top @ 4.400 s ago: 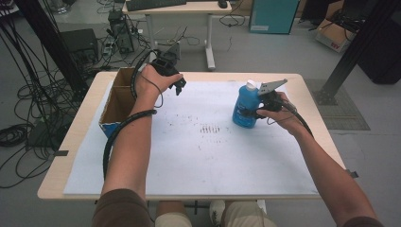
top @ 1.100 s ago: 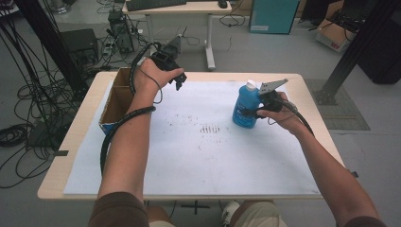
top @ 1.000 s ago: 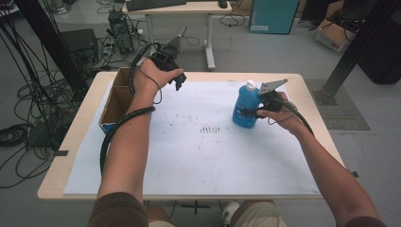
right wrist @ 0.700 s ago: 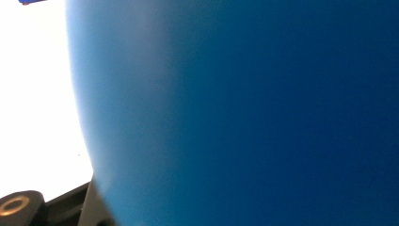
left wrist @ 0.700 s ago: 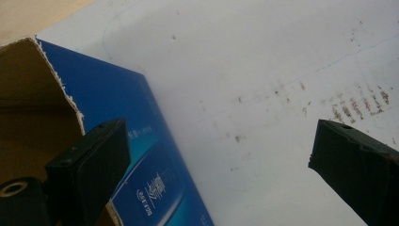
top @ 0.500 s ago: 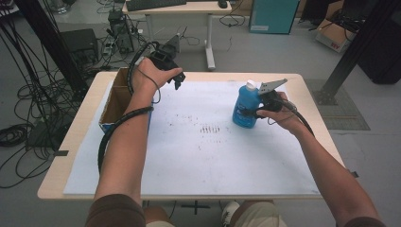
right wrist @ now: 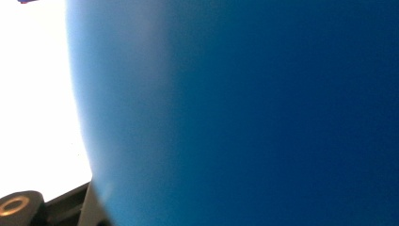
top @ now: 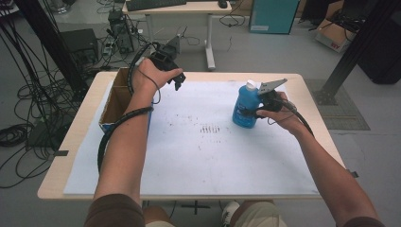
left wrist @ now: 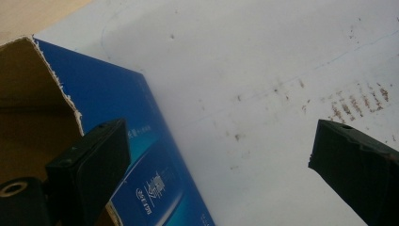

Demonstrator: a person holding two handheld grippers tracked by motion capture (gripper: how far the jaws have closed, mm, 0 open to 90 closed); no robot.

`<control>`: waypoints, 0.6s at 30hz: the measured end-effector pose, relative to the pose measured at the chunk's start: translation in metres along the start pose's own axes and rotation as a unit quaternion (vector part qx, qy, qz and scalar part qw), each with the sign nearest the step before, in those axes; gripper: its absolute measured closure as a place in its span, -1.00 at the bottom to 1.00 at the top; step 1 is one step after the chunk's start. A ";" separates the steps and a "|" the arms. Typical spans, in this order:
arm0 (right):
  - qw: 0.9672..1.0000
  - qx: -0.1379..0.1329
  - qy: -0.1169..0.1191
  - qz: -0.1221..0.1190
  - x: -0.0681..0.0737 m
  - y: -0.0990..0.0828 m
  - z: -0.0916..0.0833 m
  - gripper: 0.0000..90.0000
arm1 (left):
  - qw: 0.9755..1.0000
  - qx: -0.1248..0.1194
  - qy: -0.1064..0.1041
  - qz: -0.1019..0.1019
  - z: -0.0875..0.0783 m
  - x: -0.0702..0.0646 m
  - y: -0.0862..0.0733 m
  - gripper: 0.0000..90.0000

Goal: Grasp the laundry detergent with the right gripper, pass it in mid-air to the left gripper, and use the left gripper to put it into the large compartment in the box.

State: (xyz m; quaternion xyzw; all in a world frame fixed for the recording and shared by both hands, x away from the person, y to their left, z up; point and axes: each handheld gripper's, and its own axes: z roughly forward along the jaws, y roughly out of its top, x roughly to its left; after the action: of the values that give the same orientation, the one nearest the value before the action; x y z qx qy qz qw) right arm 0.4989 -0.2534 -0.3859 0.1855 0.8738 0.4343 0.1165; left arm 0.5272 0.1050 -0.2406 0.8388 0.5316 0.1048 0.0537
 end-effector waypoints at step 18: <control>1.000 0.014 -0.006 0.005 0.003 0.007 0.001 -0.03 | 0.999 -0.009 -0.014 0.044 -0.013 -0.005 -0.006 -0.87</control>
State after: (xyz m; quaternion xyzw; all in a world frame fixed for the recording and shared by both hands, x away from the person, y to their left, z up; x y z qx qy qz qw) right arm 0.4976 -0.2477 -0.3809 0.1941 0.8783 0.4210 0.1172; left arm 0.5165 0.1030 -0.2299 0.8624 0.4920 0.0999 0.0645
